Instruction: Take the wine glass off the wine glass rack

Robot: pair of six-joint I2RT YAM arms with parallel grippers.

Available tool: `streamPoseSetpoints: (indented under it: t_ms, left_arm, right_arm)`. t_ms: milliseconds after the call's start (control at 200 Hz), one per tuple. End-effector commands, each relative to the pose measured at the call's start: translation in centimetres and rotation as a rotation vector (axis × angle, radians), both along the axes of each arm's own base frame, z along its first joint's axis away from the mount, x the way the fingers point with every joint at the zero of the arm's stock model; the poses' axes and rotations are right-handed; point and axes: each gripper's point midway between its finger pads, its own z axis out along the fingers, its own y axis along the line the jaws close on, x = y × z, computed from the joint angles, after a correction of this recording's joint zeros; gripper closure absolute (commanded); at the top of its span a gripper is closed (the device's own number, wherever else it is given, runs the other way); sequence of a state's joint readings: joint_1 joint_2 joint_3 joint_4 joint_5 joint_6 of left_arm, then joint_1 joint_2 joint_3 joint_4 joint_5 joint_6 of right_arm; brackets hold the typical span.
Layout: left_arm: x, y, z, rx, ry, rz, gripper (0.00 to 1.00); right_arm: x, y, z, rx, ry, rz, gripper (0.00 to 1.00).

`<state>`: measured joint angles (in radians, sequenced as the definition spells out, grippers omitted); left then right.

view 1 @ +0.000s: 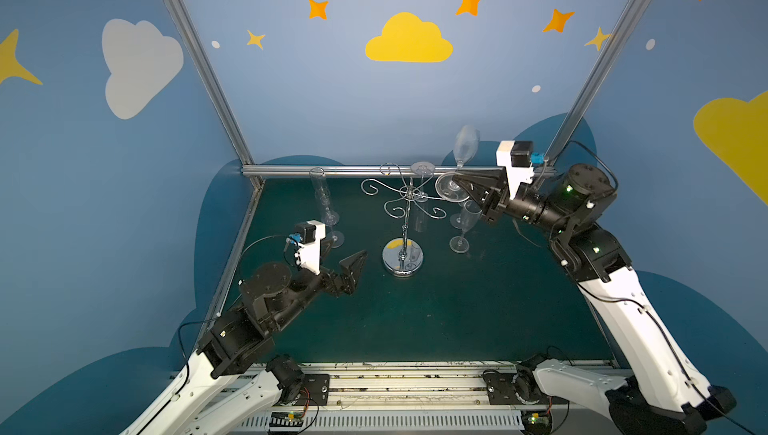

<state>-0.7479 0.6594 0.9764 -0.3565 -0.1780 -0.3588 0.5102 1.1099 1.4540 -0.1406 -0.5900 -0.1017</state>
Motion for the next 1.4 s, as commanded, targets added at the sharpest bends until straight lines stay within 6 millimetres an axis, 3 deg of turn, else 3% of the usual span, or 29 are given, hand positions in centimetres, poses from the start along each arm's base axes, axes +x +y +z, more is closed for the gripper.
streamPoseSetpoints:
  t_ms: [0,260,476,751,956,1206,1397]
  left_arm:
    - [-0.6,-2.0,3.6,-0.098,-0.011,-0.105,0.04]
    - [-1.1,-5.5,7.1,-0.165,0.029,-0.28,0.05]
    - [-1.8,-7.6,8.1,-0.252,0.07,-0.427,0.06]
    - [-2.9,-10.6,7.1,-0.283,0.163,-0.621,0.12]
    - [-3.0,-11.5,6.5,-0.289,0.199,-0.67,0.25]
    - [-3.1,-11.4,6.3,-0.292,0.194,-0.668,0.58]
    - [-3.3,-11.2,6.2,-0.288,0.19,-0.667,0.75]
  right_arm:
    - [-1.5,-0.1,0.9,-0.068,-0.284,-0.055,1.0]
    - [-7.8,2.1,-3.0,-0.208,-0.659,0.089,1.0]
    - [-10.5,3.9,-5.6,-0.286,-0.83,0.132,1.0]
    - [-12.2,7.2,-8.0,-0.352,-0.964,0.141,1.0]
    - [-12.6,9.1,-9.3,-0.391,-1.052,0.112,1.0]
    - [-12.1,9.6,-9.3,-0.412,-1.106,0.044,1.0]
    - [-12.0,9.9,-9.7,-0.429,-1.114,0.042,1.0]
